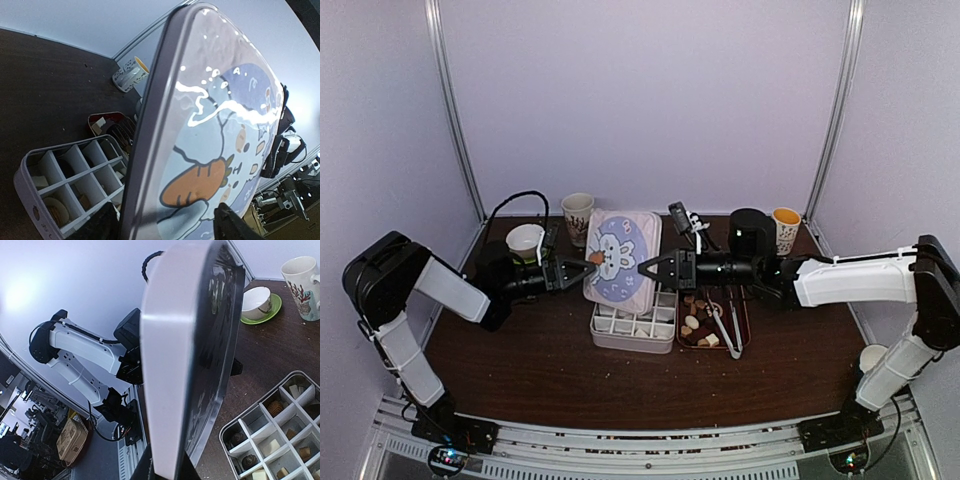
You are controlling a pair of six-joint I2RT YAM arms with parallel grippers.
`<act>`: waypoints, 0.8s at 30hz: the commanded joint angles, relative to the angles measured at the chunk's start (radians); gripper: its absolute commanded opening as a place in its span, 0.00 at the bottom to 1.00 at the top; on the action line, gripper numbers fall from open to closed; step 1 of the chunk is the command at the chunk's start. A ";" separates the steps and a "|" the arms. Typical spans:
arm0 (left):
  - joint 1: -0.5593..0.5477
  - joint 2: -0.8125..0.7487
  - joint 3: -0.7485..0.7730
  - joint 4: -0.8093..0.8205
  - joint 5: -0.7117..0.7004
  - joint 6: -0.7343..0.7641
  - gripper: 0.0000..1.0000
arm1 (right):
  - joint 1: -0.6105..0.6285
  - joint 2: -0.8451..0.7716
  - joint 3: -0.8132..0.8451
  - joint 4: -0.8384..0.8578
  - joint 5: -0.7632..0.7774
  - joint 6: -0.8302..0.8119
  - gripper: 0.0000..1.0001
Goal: Pack the chocolate
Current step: Put down the box lid at the center of the board.
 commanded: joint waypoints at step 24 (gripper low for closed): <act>-0.051 0.021 0.046 -0.341 -0.075 0.181 0.51 | -0.069 0.133 -0.091 -0.041 0.108 -0.012 0.21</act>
